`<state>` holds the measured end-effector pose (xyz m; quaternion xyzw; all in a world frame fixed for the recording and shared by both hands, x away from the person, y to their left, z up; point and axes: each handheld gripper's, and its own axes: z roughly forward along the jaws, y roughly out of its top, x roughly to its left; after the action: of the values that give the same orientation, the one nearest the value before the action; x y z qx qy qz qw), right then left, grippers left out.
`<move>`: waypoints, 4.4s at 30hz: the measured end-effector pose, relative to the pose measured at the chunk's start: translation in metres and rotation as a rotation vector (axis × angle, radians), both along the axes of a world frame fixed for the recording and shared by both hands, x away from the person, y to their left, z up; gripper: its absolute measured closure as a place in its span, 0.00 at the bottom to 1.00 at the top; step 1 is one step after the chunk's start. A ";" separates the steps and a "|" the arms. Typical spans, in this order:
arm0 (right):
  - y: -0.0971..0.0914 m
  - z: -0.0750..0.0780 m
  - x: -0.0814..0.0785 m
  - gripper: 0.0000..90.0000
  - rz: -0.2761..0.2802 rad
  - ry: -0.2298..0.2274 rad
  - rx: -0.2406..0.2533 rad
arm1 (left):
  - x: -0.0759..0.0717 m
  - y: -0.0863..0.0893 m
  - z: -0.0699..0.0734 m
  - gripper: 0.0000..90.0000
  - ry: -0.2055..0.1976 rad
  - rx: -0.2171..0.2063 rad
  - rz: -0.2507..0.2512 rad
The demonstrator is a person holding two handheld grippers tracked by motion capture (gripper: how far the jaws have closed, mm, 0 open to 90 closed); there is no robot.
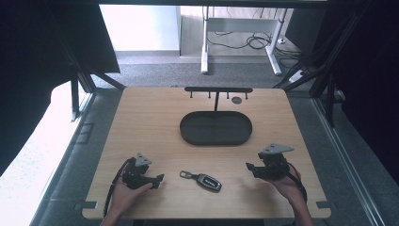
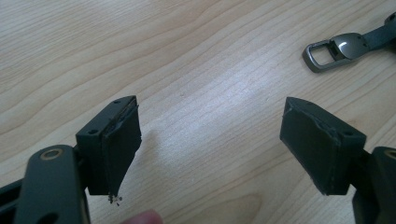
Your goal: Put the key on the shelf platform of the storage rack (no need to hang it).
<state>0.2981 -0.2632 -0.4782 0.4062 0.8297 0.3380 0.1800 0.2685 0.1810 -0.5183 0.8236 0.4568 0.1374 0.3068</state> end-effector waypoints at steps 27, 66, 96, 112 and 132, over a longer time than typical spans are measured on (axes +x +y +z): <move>0.087 0.037 0.009 0.49 0.270 0.108 -0.099 | 0.000 0.002 0.002 0.23 -0.005 -0.007 0.004; 0.153 0.035 0.008 0.50 0.433 0.135 -0.147 | 0.001 0.002 0.002 0.23 -0.015 -0.005 -0.011; 0.167 0.022 0.007 0.47 0.466 0.139 -0.185 | 0.000 -0.007 -0.004 0.23 0.014 0.027 -0.039; 0.168 0.012 0.006 0.45 0.469 0.150 -0.207 | 0.000 -0.010 -0.006 0.23 0.023 0.050 -0.062; 0.169 0.001 0.005 0.44 0.471 0.160 -0.218 | 0.000 -0.018 -0.011 0.21 0.043 0.076 -0.101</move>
<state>0.3029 -0.0943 -0.4775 0.2058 0.9443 0.2460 0.0731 0.2681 0.1632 -0.5289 0.8594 0.4156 0.1213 0.2720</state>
